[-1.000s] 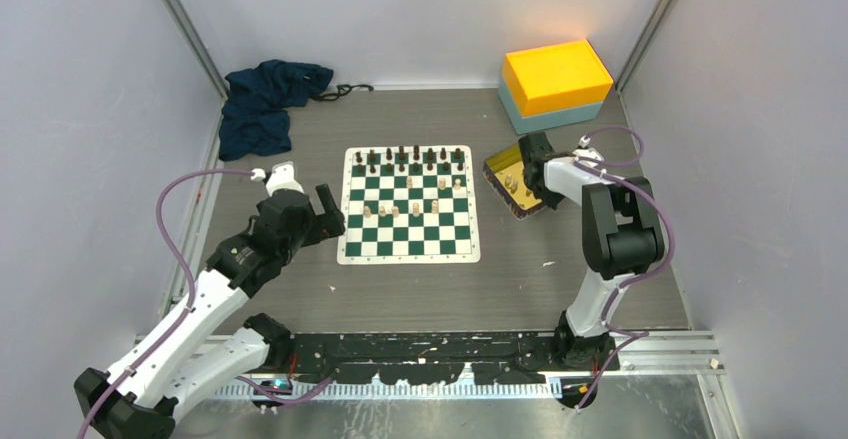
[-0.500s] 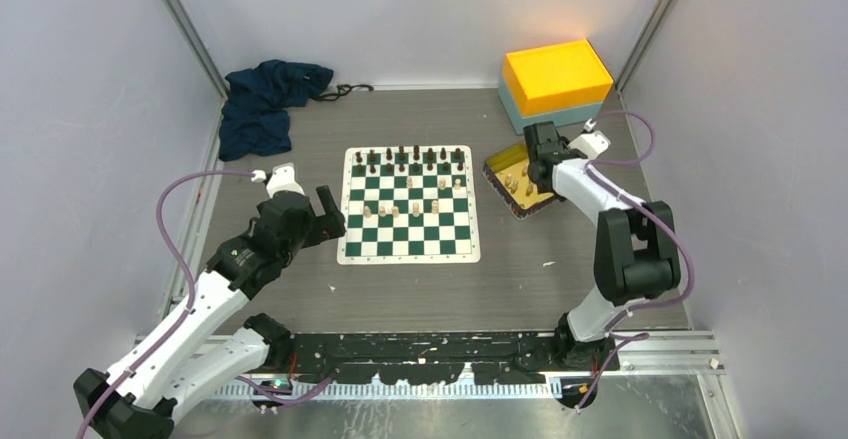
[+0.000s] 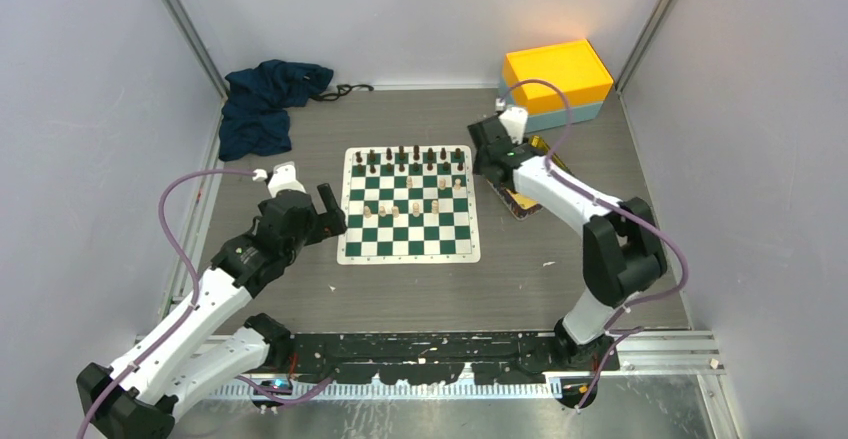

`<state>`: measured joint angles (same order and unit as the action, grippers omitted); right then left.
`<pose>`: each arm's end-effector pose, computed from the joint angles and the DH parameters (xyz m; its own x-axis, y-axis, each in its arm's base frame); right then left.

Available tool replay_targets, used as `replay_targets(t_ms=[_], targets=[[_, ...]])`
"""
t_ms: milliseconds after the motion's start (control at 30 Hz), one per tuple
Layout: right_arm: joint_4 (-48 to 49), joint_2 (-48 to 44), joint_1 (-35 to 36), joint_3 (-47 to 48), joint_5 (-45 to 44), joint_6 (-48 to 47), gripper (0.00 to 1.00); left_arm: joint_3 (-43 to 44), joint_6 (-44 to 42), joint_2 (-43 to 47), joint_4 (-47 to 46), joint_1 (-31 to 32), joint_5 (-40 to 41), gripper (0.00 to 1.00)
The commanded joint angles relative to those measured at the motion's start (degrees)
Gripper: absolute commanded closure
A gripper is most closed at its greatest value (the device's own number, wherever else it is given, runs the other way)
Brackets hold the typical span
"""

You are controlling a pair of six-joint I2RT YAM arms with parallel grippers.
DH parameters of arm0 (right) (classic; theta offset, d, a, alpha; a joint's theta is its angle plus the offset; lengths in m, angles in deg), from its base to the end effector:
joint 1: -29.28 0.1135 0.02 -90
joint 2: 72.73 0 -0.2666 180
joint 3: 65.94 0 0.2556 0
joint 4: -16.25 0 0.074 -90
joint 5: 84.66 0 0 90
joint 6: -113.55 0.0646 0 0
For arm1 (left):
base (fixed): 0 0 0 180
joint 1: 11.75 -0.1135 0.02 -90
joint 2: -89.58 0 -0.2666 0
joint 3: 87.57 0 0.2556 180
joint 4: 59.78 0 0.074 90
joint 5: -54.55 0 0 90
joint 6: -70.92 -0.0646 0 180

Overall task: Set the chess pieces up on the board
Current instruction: Pick up the chess piece from the chessboard.

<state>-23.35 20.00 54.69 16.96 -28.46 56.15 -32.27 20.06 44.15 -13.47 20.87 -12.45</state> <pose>0.3474 0.1253 0.2392 -0.5941 0.2134 -0.7756 0.3446 0.9387 -0.0056 0.1754 -0.0823 0.2680 -0.5341 -0.3480 -0.7705 -0.1363 0.9349 -0.3278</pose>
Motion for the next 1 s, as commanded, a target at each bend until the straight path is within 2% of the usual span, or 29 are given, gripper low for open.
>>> replay_targets(t_ms=[0,133,967], targets=[[2.9,4.1,4.3,2.7,6.6,-10.4,0.39,-0.1,0.7,-0.3,-3.8,0.3,1.7,0.01],[5.0,6.9,5.7,3.1,11.0,-12.9,0.41,-0.3,0.1,-0.2,-4.1,0.3,2.1,0.01],[7.9,18.3,6.3,11.9,14.8,-15.3,0.48,-0.6,-0.5,-0.9,-5.8,0.3,1.8,0.01]])
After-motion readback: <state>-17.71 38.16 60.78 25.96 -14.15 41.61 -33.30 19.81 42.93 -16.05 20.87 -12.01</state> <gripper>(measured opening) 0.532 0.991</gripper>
